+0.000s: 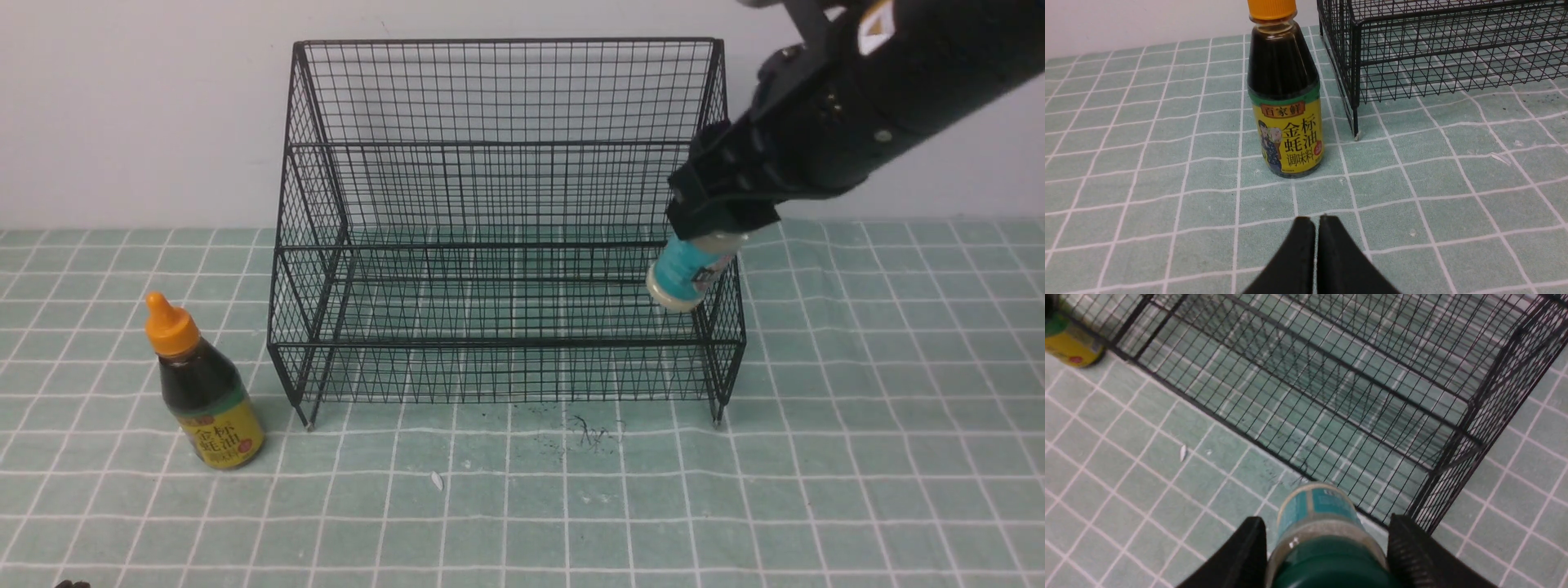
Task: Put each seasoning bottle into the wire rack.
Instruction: Use the right arm to put the condiment bottle back on the shelf, then use the left arm to grab the condiment bottle closest to it
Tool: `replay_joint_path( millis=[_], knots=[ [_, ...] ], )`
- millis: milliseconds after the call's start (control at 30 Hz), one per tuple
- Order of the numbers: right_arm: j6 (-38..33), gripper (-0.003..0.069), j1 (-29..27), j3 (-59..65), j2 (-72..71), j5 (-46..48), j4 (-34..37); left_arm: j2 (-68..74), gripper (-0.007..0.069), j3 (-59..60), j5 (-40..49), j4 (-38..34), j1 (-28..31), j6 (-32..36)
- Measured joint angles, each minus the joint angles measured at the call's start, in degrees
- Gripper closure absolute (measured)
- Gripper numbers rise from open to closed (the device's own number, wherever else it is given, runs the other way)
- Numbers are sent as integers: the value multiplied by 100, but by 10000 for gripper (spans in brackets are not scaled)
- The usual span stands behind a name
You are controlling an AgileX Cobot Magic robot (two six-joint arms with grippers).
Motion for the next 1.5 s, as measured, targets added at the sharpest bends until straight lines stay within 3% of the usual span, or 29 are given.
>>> replay_joint_path(
  millis=[333, 767, 900, 933, 1033, 1133, 1233, 1300, 1433, 1500],
  knots=[
    [647, 309, 0, -397, 1494, -185, -703, 0, 631, 0, 0, 0, 0, 0],
    [1038, 309, 0, -455, 2253, -162, -543, 0, 631, 0, 0, 0, 0, -5],
    [1058, 247, 0, -530, 2255, 18, -522, 0, 631, 0, 0, 0, 0, -5],
    [1058, 183, 0, -637, 2265, 204, -522, 0, 631, 0, 0, 0, 0, -5],
    [1053, 108, 0, -935, 2261, 351, -522, 0, 631, 0, 0, 0, 0, -5],
    [1004, 90, 0, -1280, 2175, 398, -506, 0, 631, 0, 0, 0, 0, -5],
    [946, 148, 0, -1442, 1832, 405, -506, 0, 631, 0, 0, 0, 0, -5],
    [927, 252, 0, -1465, 1363, 418, -512, 0, 631, 0, 0, 0, 0, -5],
    [926, 548, 0, -1422, 39, 438, -480, 0, 631, 0, 0, 0, 0, -5],
    [945, 625, 0, -1276, -676, 444, -428, 0, 631, 0, 0, 0, 0, -5]
  ],
)
